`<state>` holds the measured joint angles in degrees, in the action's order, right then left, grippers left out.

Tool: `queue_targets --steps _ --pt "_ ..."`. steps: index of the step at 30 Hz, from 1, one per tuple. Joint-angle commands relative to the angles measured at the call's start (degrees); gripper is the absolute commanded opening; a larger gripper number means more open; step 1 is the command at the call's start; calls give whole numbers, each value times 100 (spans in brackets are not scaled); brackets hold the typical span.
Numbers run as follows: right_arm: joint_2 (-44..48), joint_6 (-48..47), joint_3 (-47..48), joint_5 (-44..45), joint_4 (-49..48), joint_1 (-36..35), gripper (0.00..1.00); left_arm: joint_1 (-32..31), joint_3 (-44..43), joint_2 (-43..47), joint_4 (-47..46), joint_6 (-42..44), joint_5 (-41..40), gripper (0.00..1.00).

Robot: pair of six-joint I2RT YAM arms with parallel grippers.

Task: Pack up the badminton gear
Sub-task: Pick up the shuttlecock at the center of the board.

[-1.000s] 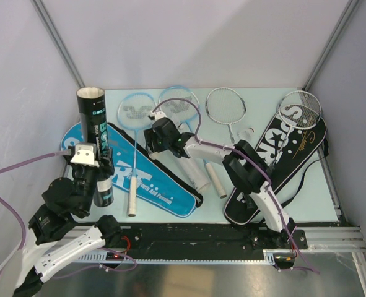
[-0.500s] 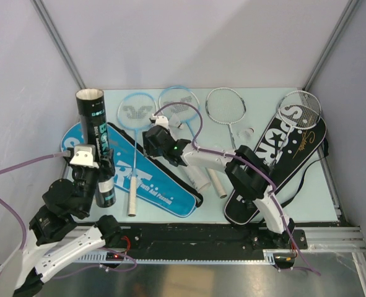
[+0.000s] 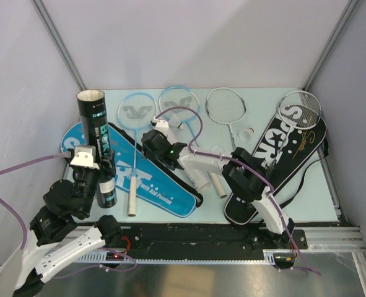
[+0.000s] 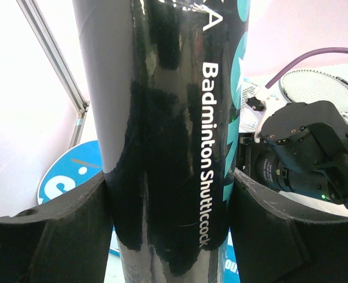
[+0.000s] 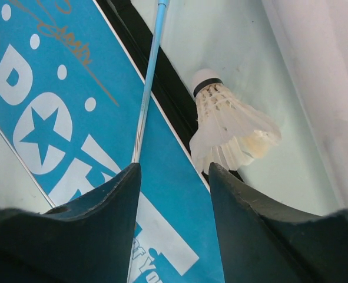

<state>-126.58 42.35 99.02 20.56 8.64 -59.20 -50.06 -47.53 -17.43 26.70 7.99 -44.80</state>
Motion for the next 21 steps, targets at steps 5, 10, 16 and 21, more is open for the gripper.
queue_targets --steps 5,10,16,21 --pt "-389 484 382 127 -424 88 43 30 -128 -66 -329 -26 32 63" --pt "-485 598 501 244 -242 135 35 29 -89 -34 -323 -59 32 63" --pt "-4 -158 -103 -27 -1118 168 2 29 32 0 -318 -26 181 63" --pt "1065 -1102 -967 -1315 -1432 613 0 31 107 -56 -328 312 579 63"
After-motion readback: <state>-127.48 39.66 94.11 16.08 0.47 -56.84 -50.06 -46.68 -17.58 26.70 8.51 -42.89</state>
